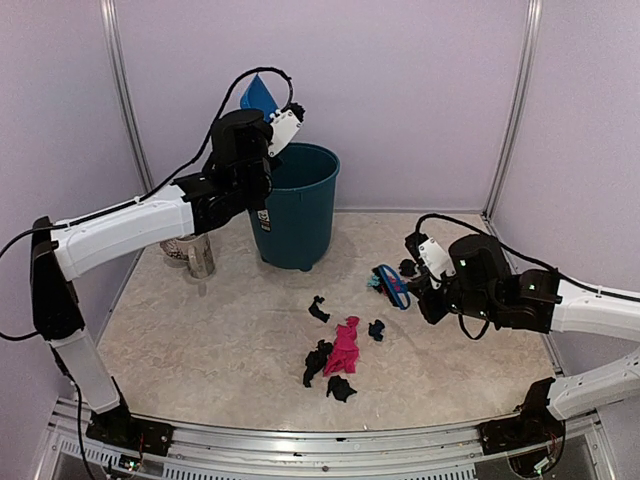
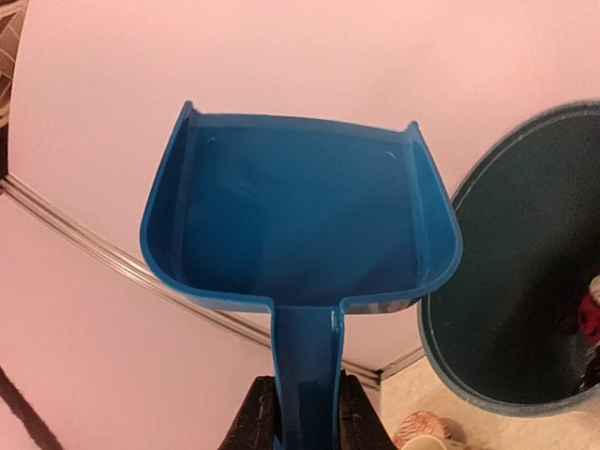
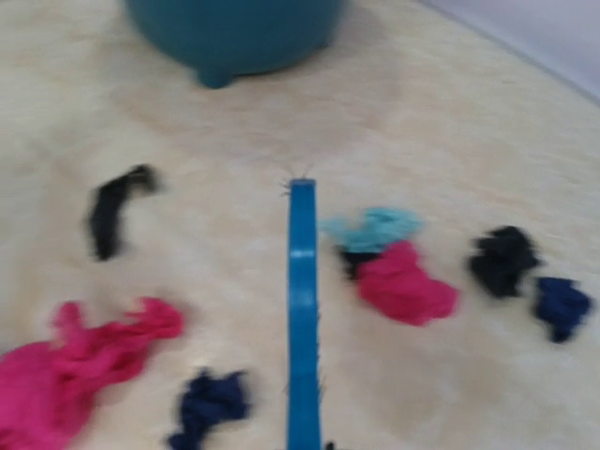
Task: Sweep away the paper scraps from the table
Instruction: Dump the paper scraps into the trash bin, then sweep the paper scraps at the center of the board.
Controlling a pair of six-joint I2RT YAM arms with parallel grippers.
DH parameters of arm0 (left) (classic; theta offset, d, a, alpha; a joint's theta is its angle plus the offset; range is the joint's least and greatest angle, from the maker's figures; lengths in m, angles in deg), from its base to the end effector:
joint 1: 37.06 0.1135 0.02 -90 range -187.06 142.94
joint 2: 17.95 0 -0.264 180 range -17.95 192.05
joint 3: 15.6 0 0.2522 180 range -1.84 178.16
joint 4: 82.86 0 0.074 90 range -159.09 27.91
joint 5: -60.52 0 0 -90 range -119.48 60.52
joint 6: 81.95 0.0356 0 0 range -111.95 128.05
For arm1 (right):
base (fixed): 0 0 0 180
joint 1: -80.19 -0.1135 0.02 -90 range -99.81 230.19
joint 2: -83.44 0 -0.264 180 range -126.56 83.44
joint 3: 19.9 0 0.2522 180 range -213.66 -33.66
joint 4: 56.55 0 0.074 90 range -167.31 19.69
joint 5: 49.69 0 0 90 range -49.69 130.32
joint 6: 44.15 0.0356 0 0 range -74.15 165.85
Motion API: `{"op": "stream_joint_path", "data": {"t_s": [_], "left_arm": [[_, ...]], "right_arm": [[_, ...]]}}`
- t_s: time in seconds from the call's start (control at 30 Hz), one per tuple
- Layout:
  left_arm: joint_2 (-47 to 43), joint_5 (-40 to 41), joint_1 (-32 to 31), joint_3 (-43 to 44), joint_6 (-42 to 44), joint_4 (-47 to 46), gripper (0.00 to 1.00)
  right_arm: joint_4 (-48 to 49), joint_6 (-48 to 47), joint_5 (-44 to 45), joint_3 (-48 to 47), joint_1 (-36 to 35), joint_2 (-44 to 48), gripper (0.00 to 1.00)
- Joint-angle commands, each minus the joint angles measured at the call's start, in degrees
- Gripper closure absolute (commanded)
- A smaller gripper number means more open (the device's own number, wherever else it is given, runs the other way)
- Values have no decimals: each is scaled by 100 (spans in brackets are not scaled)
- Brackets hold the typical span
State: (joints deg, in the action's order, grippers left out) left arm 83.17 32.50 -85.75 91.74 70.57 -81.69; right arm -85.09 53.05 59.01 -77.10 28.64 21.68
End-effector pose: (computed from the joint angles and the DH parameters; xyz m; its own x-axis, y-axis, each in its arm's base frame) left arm 0.2956 -0.2887 0.4079 -0.1751 0.8306 -0.5286 -0.1566 0.5066 0.8479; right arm 0.1561 0.1783 0.2672 -0.4089 -0.3241 -0.8531 -0.5277 0.8466 -0.0687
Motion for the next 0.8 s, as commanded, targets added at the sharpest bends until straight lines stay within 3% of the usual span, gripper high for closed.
{"op": "stream_joint_path", "data": {"t_s": [0.0, 0.1, 0.33, 0.57, 0.77], "left_arm": [[-714, -1159, 31, 337, -3004, 2411, 100], [-1098, -1847, 52, 161, -4209, 3091, 100], [-2132, -3292, -62, -777, -5864, 3778, 100], [-3123, -3962, -247, -1890, -6694, 3933, 100], [-3691, -4080, -490, -2573, -7131, 4062, 100]], "right_arm": [[95, 167, -1205, -253, -24, -75, 100], [251, 339, -1829, -266, -119, -239, 100], [825, 590, -3346, -280, -371, -495, 100], [983, 806, -4661, -378, -554, -902, 100], [703, 957, -4653, -589, -584, -1763, 100]]}}
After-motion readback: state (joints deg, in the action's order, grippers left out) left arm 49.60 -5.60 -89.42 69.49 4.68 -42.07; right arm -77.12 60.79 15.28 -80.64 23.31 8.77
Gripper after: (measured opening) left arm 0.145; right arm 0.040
